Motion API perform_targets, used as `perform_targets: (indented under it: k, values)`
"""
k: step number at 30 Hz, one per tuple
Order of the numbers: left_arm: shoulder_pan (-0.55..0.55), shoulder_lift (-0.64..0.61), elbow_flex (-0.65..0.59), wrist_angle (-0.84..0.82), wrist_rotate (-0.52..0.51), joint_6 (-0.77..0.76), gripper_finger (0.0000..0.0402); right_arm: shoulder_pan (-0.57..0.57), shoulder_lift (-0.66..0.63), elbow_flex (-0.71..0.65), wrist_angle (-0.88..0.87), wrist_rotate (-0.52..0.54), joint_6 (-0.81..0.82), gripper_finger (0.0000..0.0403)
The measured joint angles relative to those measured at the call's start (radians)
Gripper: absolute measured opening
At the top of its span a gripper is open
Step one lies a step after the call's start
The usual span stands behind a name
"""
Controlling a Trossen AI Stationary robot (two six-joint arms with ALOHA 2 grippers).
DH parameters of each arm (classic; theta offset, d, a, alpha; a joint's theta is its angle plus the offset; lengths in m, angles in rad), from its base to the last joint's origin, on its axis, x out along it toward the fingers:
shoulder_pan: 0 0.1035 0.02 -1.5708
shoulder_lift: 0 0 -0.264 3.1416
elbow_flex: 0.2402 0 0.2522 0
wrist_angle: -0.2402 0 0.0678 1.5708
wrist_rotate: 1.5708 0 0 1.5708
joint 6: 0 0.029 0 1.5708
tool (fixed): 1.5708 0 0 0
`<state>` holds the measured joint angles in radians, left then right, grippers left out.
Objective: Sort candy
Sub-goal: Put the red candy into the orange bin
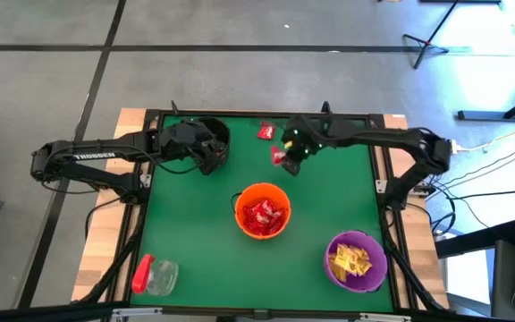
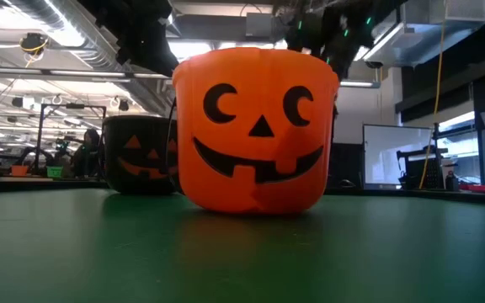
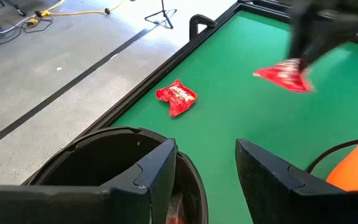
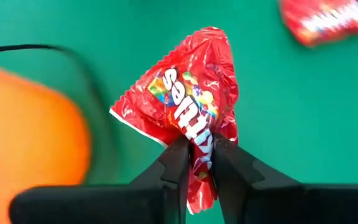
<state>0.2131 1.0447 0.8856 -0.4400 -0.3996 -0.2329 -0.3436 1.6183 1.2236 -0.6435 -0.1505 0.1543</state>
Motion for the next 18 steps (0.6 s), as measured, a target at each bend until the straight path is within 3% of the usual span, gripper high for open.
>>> perform_targets:
  k: [11, 18]
  values:
    - [0.0, 0.0, 0.0, 0.0, 0.0, -0.001, 0.0157, 0.327, -0.065, 0.001, 0.11, 0.0, -0.006, 0.0051]
    - [-0.02, 0.0, 0.0, 0.0, 0.001, -0.007, 0.0157, 0.455, -0.065, 0.001, 0.153, 0.001, -0.006, 0.0051]
